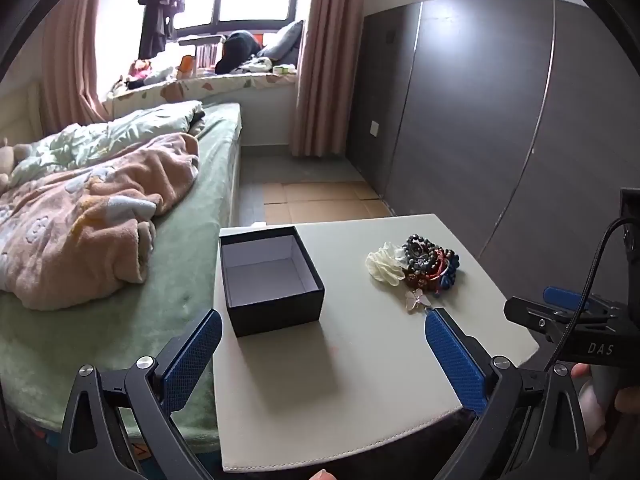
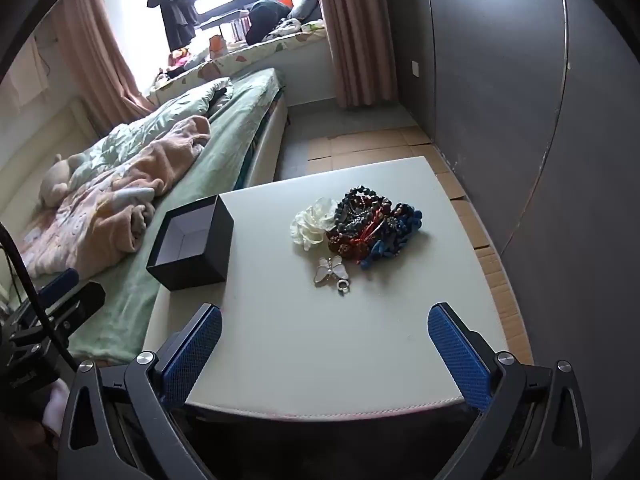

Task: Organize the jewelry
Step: 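Move both grippers toward the jewelry pile beside the black box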

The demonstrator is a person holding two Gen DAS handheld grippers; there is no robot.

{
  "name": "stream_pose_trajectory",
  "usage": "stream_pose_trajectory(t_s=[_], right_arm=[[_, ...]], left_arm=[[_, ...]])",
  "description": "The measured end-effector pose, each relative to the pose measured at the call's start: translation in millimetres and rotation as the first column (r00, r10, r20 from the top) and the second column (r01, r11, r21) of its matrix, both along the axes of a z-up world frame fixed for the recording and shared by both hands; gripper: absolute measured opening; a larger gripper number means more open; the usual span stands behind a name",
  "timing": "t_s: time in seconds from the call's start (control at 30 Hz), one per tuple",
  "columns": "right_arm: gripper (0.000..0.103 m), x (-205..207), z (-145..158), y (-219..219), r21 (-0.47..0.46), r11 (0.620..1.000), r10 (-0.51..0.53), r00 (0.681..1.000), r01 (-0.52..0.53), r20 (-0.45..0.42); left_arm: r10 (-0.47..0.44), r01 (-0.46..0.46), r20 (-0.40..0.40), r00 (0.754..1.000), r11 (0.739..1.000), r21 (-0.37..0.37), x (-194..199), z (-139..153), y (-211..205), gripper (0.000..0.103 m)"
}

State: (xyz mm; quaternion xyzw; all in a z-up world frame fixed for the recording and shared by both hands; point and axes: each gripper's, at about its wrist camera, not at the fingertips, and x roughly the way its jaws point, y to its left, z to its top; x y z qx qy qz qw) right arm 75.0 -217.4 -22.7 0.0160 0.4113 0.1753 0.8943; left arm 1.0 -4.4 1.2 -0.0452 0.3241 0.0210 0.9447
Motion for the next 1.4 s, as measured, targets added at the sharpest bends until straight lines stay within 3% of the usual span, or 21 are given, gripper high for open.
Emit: stream_pose_trajectory(t_s=[0.33,1.4], right_arm=[[0.103,-0.9,0.0,-1.6,0.021,1.000,0.016,1.000,-0.016,0.000],[0.103,3.0,1.5,-10.1,0.016,1.000,-0.004,1.000,0.004,0.011]], left_arm=[[-0.026,0.026,-0.004,1.000,0.999,-0.044,-1.2,-2.0,-4.1,0.102],[-0.090,0.090,0.000,0.996,0.995,-0.052,2.8,-0.9,-26.4,0.102]])
